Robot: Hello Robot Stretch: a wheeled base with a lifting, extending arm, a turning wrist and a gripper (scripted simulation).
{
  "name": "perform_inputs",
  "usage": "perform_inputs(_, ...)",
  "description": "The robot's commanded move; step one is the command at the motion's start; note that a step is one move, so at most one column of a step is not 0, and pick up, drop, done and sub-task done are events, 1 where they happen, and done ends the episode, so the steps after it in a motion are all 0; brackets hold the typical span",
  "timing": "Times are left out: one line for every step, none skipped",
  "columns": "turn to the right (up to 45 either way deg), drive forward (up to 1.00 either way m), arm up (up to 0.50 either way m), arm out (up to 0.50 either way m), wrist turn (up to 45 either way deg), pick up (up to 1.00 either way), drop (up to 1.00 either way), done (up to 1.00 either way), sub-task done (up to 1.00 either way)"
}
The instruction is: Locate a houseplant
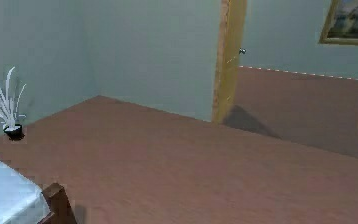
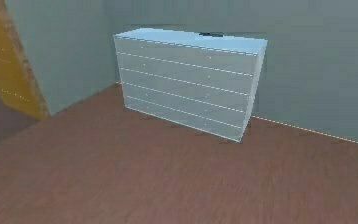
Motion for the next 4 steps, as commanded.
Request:
perform_inputs(-3.0,0.00,0.00,0.00,0.0,0.00,0.00,0.00,0.00)
perform_inputs(0.0,0.95,0.00,0.00,0.0,0.00,0.00,0.00,0.00)
perform_inputs(-12.0,0.00,0.00,0.00,0.0,0.00,0.00,0.00,0.00)
perform_inputs(0.0,0.45,0.00,0.00,0.0,0.00,0.00,0.00,0.00)
